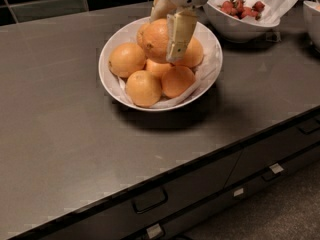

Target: Pick orange from white bowl

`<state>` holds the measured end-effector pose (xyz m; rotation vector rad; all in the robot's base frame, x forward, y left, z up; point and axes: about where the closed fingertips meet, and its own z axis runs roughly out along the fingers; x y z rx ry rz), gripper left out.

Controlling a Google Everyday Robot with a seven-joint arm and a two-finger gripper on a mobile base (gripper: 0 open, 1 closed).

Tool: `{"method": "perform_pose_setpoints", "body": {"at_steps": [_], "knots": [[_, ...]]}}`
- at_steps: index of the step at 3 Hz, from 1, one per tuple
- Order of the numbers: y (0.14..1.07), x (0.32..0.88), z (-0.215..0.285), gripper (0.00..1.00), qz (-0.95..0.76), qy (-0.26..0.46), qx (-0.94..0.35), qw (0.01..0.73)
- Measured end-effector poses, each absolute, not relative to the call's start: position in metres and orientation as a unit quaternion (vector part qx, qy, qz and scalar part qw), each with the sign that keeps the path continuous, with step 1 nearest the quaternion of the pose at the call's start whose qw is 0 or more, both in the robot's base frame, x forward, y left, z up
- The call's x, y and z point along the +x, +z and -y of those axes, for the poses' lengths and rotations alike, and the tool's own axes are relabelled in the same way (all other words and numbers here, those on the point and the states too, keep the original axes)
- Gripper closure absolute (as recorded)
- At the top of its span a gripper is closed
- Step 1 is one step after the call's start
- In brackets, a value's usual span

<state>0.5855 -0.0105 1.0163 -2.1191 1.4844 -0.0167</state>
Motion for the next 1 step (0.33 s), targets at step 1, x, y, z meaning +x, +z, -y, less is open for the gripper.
{"method": "perform_pose_setpoints", "body": {"at_steps": [1], "knots": [[1.0165, 0.5855, 0.0104, 1.0, -0.552, -0.006, -0.788, 0.274]]}}
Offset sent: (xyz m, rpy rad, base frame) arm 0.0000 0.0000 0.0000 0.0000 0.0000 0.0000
